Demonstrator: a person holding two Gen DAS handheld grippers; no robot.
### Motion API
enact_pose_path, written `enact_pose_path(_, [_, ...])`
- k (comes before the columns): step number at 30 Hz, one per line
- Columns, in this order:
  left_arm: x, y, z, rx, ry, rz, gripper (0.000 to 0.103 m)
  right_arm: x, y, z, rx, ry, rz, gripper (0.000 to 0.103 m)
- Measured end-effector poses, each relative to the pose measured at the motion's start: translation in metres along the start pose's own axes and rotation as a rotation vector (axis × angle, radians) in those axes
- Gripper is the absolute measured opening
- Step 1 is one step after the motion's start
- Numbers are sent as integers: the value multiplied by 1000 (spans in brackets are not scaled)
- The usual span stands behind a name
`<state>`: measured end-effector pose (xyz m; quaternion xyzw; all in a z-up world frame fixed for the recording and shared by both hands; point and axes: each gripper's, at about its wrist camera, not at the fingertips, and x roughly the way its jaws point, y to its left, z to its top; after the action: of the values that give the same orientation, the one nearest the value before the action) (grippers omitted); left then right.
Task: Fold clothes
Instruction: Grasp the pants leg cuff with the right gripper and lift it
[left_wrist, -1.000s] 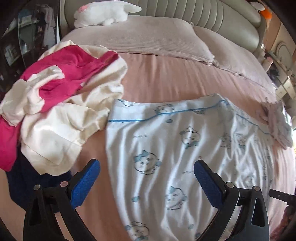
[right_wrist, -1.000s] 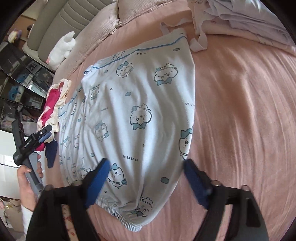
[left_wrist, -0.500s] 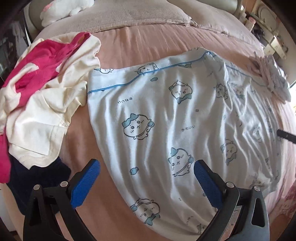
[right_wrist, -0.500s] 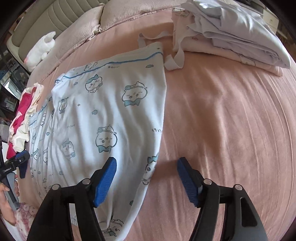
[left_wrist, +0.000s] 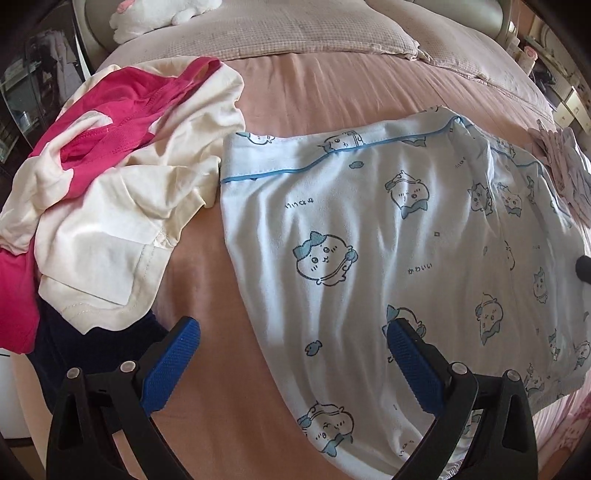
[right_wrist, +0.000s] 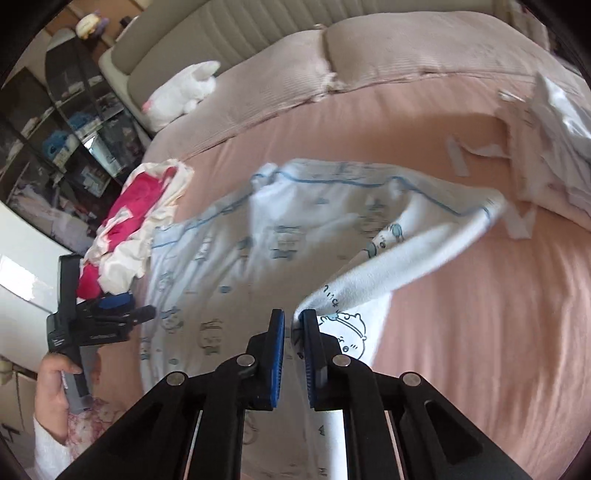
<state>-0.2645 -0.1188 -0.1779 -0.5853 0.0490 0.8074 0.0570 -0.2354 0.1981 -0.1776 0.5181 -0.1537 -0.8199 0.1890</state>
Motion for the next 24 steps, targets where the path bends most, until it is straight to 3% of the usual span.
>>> enact_pose_path(4, [3,-4,-3,7,6,-31,103,36,66,-3,-99,89,122,11])
enact_pose_path(7, [-12,-13,-3,6,-62,-139,103,-2,72,-16,-84,-24,191,31])
enact_pose_path(8, [-19,-23,-3,27,-91,-188,103,-21,70,-18,-80,-91,179,43])
enact_pose_path(9, [-23,-38,-3,76,-110,-198,103,-38,66,-18,-73,-160,121,63])
enact_pose_path(11, [-32,-68,-4,174,-147,-217,103,-56,46,-19,-67,-220,-76,79])
enact_pose_path(13, [-41,-97,-5,272,-185,-236,103,-47,15,-13,-65,-129,-250,79])
enact_pose_path(14, [-42,-111,-6,316,-193,-238,103,-41,-2,-10,-45,-89,-272,79])
enact_pose_path(19, [-5,-135,4,355,-98,-185,102,-6,-66,12,139,17,-87,78])
enact_pose_path(20, [0,-134,3,351,-89,-174,88,3,-73,16,171,27,-48,78])
enact_pose_path(21, [6,-132,3,339,-73,-188,36,13,-79,19,194,37,-20,78])
enact_pose_path(22, [10,-129,4,316,-49,-223,13,23,-81,21,205,52,0,75])
enact_pose_path(24, [11,-122,7,284,-50,-269,9,40,-78,23,206,83,32,22])
